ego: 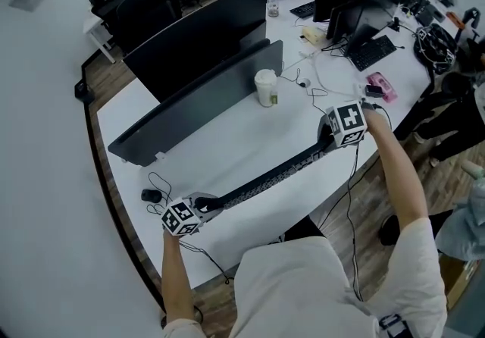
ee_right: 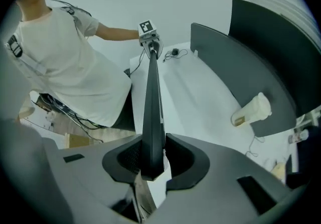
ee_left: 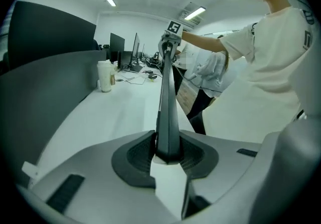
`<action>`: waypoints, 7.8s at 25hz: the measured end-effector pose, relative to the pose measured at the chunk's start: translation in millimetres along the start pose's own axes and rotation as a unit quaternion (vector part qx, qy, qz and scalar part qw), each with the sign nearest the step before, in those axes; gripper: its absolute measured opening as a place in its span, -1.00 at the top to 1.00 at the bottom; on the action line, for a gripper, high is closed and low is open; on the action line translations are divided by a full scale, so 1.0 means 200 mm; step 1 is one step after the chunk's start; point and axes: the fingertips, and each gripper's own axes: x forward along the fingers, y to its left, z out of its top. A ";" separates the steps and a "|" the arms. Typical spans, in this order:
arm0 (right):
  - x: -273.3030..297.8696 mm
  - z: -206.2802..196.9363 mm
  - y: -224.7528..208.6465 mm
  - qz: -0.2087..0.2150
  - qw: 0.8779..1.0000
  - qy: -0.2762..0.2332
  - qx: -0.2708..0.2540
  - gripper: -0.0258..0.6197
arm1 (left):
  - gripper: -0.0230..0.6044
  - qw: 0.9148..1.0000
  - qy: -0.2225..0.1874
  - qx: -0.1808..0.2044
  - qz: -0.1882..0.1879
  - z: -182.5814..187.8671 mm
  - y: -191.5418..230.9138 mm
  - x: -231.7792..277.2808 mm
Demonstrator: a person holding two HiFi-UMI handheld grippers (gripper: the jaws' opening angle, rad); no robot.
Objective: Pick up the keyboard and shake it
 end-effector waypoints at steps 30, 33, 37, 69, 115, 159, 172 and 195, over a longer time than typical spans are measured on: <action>-0.90 1.17 0.19 -0.628 0.634 0.230 -0.388 0.51 | 0.56 0.789 -0.022 0.009 0.614 -0.01 0.21 -0.42; -0.91 1.16 0.26 -0.651 0.619 0.216 -0.383 0.51 | 0.56 0.771 -0.023 0.027 0.635 0.02 0.19 -0.51; -0.92 1.11 0.31 -0.691 0.600 0.185 -0.358 0.51 | 0.56 0.749 -0.006 0.075 0.659 0.09 0.21 -0.65; -0.25 0.16 0.41 -0.717 0.696 -0.012 -0.009 0.53 | 0.54 0.699 0.179 0.416 0.553 0.72 0.12 -0.67; -0.29 0.33 0.38 -0.397 0.908 -0.075 -0.109 0.53 | 0.55 0.911 0.022 0.305 0.277 0.31 -0.17 -0.66; 0.83 0.28 0.01 0.173 0.611 -0.516 0.575 0.47 | 0.57 0.691 -0.406 -0.598 -0.008 -0.63 0.10 -0.39; 0.85 0.18 0.02 0.130 0.608 -0.504 0.599 0.43 | 0.56 0.696 -0.383 -0.607 -0.010 -0.63 0.16 -0.26; 0.92 0.32 -0.10 0.117 0.625 -0.486 0.600 0.37 | 0.54 0.692 -0.377 -0.616 0.013 -0.77 0.27 -0.35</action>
